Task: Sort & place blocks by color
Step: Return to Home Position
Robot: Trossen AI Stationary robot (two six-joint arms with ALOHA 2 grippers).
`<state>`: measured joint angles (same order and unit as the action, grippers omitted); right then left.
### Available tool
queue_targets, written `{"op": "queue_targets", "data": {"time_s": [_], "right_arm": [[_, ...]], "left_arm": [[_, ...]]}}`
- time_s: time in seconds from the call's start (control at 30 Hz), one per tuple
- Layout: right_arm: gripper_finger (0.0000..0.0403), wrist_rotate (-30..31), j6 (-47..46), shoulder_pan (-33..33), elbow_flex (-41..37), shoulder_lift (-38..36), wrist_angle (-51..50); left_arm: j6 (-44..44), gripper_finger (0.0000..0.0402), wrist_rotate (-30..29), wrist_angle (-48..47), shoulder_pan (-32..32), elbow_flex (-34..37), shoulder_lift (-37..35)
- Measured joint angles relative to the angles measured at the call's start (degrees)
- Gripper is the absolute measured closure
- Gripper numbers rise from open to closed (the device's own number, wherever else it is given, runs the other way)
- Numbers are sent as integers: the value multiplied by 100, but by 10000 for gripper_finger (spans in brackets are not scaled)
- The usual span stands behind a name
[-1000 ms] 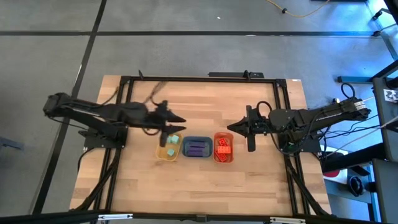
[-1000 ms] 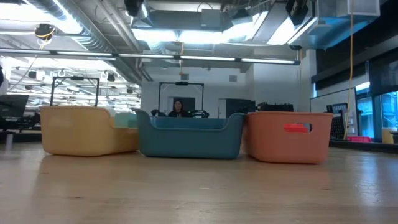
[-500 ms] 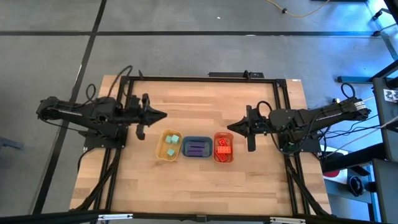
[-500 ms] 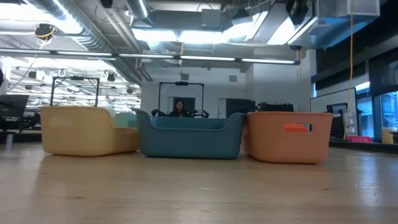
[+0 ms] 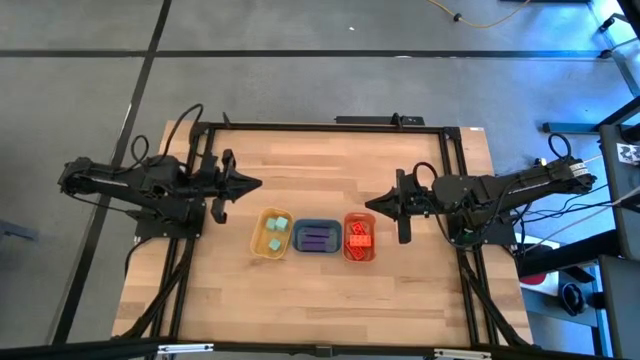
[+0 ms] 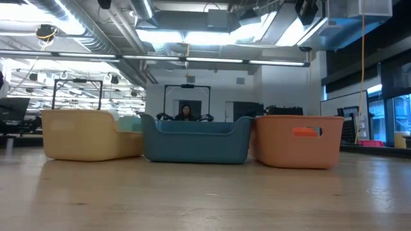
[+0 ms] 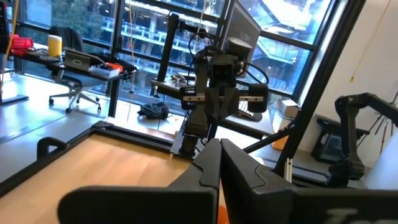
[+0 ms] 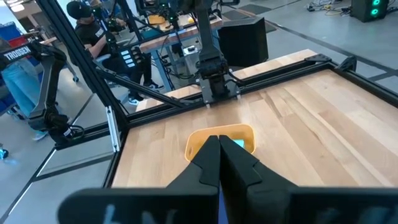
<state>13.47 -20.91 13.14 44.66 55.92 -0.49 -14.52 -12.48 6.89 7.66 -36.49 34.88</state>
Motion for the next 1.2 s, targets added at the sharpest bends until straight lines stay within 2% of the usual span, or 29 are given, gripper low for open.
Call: {"op": "queue_targets", "data": {"time_s": [0.7, 0.97, 1.2], "right_arm": [[402, -2, 6, -8, 0, -144, 273], [402, -13, 0, -203, 0, -280, 318], [402, -274, -28, -373, 0, -280, 343]], "left_arm": [[7, 401, 12, -14, -2, 0, -56], [2, 401, 12, -19, -2, 0, -56], [2, 401, 15, -38, -2, -4, -171]]}}
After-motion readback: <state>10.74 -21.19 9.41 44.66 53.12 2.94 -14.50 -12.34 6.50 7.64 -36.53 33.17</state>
